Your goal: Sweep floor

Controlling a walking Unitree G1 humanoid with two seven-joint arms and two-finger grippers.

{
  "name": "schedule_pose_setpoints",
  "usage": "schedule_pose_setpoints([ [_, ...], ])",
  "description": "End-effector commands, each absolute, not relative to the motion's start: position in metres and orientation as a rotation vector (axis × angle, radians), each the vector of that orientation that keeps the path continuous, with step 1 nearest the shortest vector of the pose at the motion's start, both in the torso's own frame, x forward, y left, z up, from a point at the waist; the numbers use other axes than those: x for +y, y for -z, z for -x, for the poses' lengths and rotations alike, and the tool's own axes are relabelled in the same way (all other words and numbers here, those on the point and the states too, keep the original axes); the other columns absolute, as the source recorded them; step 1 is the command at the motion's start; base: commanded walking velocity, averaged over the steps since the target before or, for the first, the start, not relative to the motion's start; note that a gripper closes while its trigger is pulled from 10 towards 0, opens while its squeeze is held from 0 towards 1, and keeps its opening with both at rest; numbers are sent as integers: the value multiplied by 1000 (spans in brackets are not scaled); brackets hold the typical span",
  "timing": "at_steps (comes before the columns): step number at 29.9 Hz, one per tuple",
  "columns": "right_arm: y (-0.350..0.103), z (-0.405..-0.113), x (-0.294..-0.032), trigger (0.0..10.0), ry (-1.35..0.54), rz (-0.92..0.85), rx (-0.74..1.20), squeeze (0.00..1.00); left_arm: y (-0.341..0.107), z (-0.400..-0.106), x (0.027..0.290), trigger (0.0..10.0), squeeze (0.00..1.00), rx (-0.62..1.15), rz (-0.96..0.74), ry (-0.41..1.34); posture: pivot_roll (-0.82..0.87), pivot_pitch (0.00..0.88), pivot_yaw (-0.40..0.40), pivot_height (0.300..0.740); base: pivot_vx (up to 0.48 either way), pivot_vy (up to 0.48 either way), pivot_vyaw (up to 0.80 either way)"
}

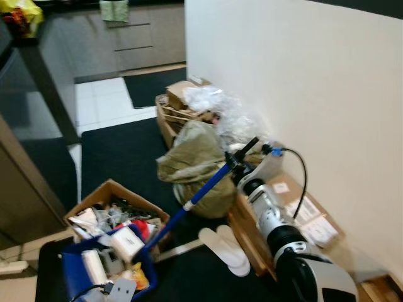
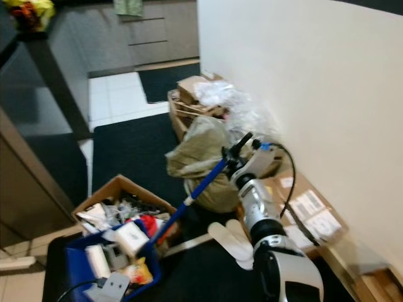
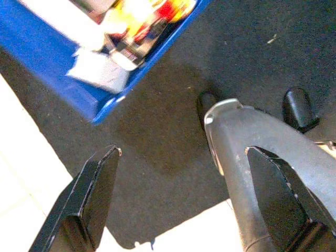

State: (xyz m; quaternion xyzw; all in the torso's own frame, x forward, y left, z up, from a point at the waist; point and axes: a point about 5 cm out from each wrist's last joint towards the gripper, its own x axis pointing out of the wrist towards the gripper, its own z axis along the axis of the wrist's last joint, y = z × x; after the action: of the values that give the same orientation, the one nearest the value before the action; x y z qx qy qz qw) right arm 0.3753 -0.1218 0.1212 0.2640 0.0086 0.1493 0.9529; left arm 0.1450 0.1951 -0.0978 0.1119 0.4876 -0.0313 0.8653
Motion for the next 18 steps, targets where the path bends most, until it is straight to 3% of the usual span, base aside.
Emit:
schedule_pose_setpoints([
  [1, -135, -379, -113, 10000, -330, -583, -38, 0, 99, -142, 197, 10000, 0, 1035, -244, 68, -21, 0, -6, 740, 322, 0, 0],
  [5, -135, -379, -113, 10000, -330, -583, -38, 0, 99, -142, 197, 10000, 0, 1035, -244, 68, -21, 0, -6, 740, 322, 0, 0],
  [10, -135, -375, -100, 10000, -404, -544, -41, 0, 100, -140, 197, 10000, 0, 1042, -242, 68, -16, 0, -2, 740, 319, 0, 800],
  [18, -135, -376, -101, 10000, -374, -555, -34, 0, 100, -139, 198, 10000, 0, 1043, -242, 66, -13, 0, -2, 740, 326, 0, 0],
])
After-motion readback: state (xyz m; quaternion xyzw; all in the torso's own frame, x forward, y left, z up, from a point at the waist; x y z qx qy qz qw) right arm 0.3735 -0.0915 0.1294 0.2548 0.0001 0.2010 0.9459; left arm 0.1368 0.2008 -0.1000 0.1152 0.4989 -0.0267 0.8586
